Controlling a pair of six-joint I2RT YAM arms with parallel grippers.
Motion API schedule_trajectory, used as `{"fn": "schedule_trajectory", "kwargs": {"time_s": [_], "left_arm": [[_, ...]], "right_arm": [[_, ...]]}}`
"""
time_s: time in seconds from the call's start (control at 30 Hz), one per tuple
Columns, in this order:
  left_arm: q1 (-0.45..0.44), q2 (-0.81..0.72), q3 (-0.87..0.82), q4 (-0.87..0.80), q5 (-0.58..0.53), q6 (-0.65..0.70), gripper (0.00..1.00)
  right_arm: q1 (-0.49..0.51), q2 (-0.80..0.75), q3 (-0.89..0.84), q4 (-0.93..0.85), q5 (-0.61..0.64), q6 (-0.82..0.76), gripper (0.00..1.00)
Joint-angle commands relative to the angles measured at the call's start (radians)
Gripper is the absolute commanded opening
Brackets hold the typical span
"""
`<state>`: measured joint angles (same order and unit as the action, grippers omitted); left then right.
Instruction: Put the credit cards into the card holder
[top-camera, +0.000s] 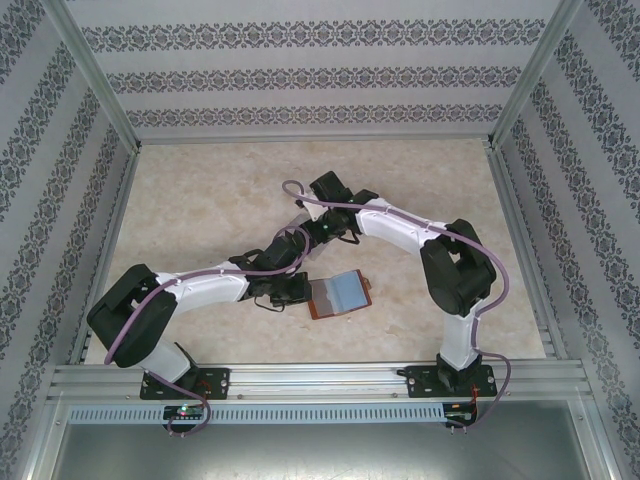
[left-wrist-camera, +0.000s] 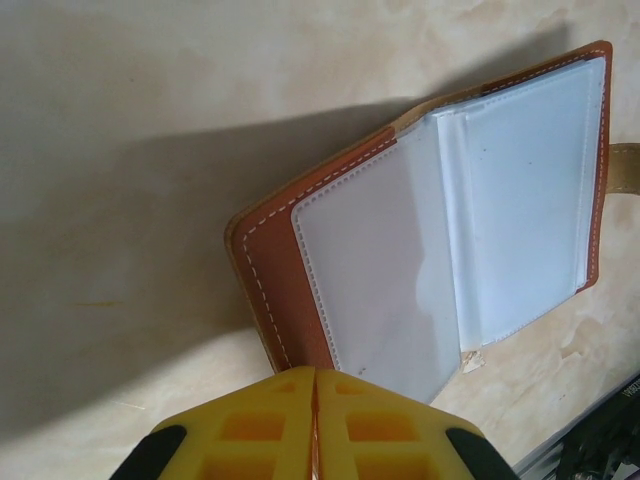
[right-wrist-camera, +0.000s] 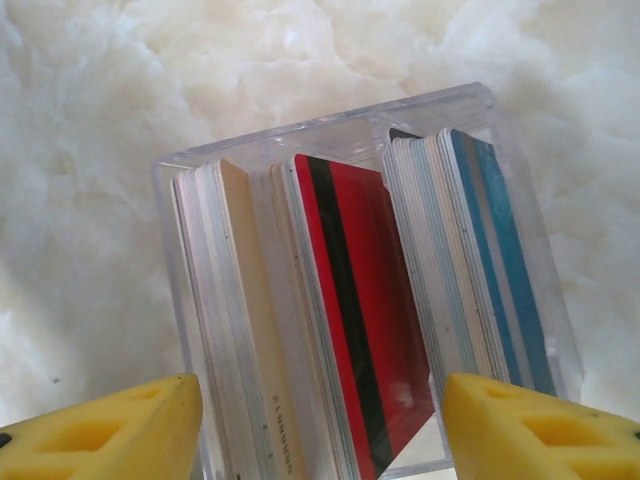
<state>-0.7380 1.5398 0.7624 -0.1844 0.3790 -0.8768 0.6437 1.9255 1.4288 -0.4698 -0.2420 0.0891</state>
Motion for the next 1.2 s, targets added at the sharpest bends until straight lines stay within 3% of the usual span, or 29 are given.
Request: {"fn": "schedule_trajectory", "kwargs": {"time_s": [0.0,0.33,0.6,0.7,0.93,1.17], "left_arm": [[-0.008,-0.018,0.006,0.011,-0.023,0.001,0.10],[-0.009,-0.012,-0.002,0.017,-0.018,0.001,0.10],[-0.009,-0.006,-0.002,0.025,-0.002,-0.002,0.09],[-0.010,-0.005,-0.002,0.025,0.000,-0.002,0.10],[-0.009,0.003,0.000,0.025,0.004,-0.001,0.09],[-0.009,0.004,-0.002,0.027,0.005,-0.001,0.09]], "right_arm": [[0.003,0.021,0.033,0.000,0.051,-0.031,0.65],[0.024,-0.004,0.004,0.072,0.188,-0.092,0.55],[0.030,-0.037,-0.005,0.099,0.265,-0.106,0.56],[0.029,-0.039,-0.007,0.099,0.280,-0.113,0.55],[0.031,-0.049,-0.012,0.099,0.261,-0.117,0.41],[0.030,-0.049,0.002,0.082,0.308,-0.112,0.42]]}}
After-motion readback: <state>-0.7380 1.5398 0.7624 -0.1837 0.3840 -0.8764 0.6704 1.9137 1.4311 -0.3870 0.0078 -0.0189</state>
